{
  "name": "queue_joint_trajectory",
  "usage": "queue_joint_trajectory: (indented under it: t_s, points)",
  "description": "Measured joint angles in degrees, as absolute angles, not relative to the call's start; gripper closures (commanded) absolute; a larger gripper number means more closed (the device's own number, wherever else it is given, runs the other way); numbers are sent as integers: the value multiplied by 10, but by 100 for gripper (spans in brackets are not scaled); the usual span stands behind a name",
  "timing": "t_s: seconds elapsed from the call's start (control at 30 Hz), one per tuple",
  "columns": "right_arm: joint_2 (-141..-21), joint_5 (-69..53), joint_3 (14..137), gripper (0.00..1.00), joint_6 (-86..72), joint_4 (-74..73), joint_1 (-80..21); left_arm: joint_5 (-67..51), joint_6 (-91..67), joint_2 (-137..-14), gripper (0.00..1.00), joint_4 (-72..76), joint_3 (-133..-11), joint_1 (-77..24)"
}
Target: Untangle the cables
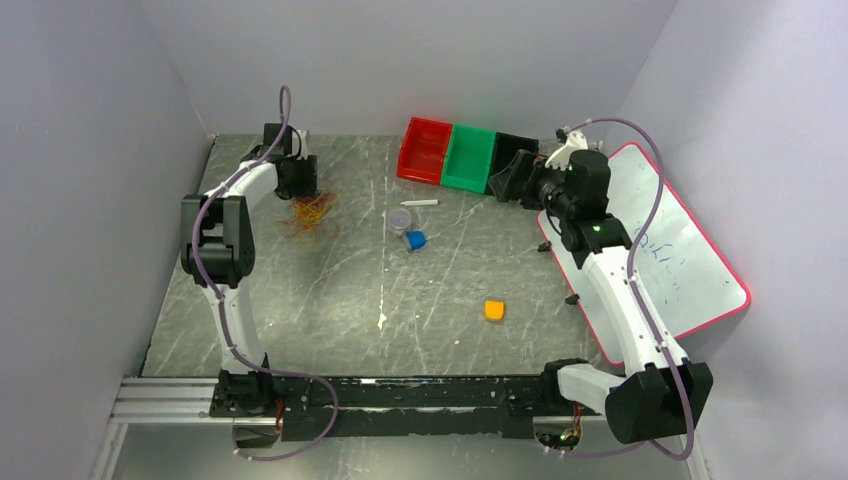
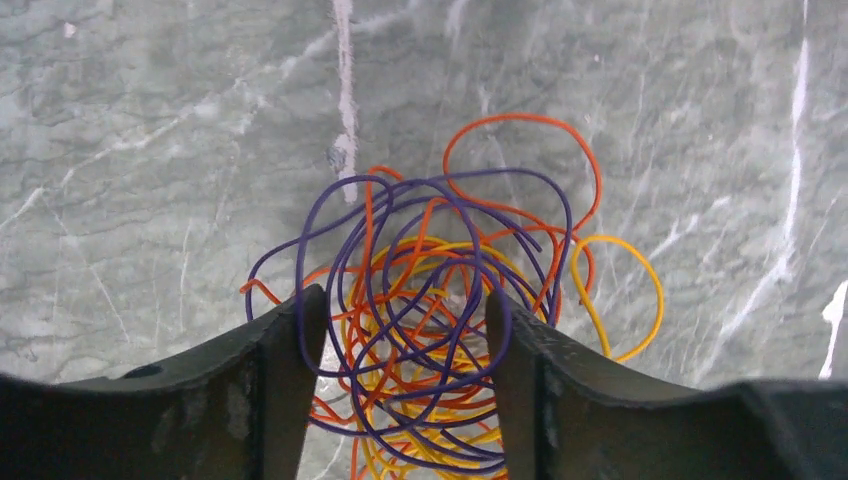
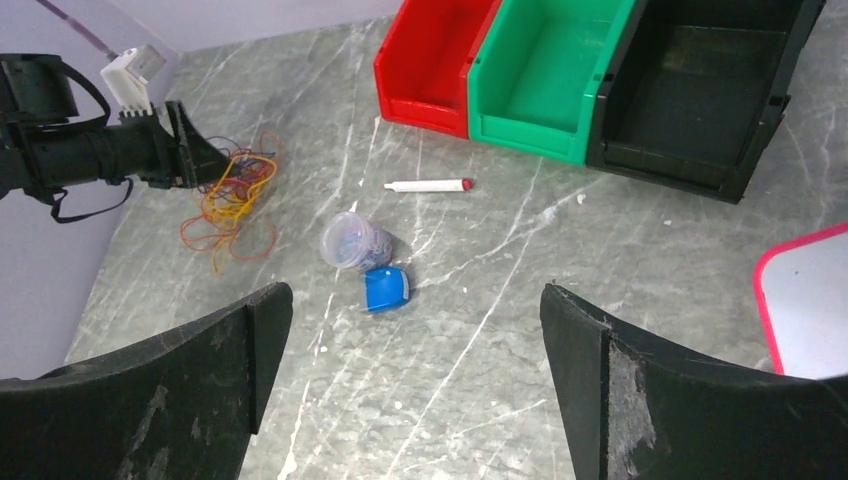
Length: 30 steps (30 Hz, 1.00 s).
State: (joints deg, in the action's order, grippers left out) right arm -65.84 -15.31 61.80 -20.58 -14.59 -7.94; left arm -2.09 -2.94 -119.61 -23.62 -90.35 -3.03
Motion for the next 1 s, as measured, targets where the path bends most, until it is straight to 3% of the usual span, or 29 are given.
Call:
queue_joint_trajectory:
  t_s: [0.13,0.47,0.87,0.9,1.0]
  points:
    - [-658,-146,616,5,-204,-154,-79,-31,-23,-1193,69,-236,-891,-30]
    - [-668,-118,613,7,-204,-159,-79,-26,-41,-1141,93,-265,-820,-77]
    - [-733,-94,625,7,-202,-170,-79,-31,-117,-967,92,-293,-638,-173]
    - [-739,-93,627,7,-202,-169,-79,-32,-124,-948,90,-293,-621,-179]
    - [-758,-88,633,7,-204,-166,-79,-39,-139,-896,63,-296,-582,-190]
